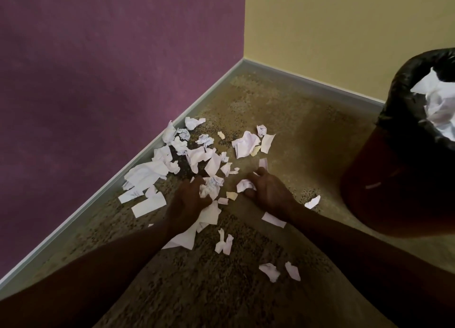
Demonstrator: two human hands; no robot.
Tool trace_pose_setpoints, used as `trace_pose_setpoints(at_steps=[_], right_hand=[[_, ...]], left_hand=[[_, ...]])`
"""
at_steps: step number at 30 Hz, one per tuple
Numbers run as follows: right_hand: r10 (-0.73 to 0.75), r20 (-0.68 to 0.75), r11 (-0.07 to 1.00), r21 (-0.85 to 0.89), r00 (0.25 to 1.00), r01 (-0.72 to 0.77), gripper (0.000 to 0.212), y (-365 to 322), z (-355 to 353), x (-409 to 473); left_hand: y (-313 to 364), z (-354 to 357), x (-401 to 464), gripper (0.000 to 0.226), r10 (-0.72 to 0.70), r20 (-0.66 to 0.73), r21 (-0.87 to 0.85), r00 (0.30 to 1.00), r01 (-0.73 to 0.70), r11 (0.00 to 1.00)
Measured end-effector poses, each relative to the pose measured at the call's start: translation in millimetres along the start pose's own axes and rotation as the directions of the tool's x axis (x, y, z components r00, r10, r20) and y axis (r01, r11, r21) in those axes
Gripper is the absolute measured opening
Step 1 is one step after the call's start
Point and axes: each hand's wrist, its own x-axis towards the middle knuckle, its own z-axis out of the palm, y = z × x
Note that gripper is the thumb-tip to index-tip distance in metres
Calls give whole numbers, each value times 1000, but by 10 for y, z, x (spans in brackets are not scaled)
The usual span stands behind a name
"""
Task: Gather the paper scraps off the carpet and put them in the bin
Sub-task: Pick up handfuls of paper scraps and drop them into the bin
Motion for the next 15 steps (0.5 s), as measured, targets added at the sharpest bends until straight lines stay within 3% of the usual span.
trace_pose_setpoints(at_steps=[2, 5, 10, 15], right_hand=[[-20, -43, 998, 66, 999, 23, 36, -39, -106, -21], [-66, -75, 992, 101, 995, 73, 28, -156, -370, -17], [-153, -136, 979, 117, 979, 169, 17, -447, -907, 67], [-114, -180, 972, 181, 977, 147, 15, -694, -1554, 20]], left_hand=[[8, -104, -12, 19, 53, -29, -71, 998, -55, 996], [114, -312, 1, 18, 83, -115, -102, 990, -95, 990], [417, -670, 19, 20, -19, -243, -208, 970, -33, 978], [860, -1016, 46, 22, -49, -321, -304, 946, -54, 951]])
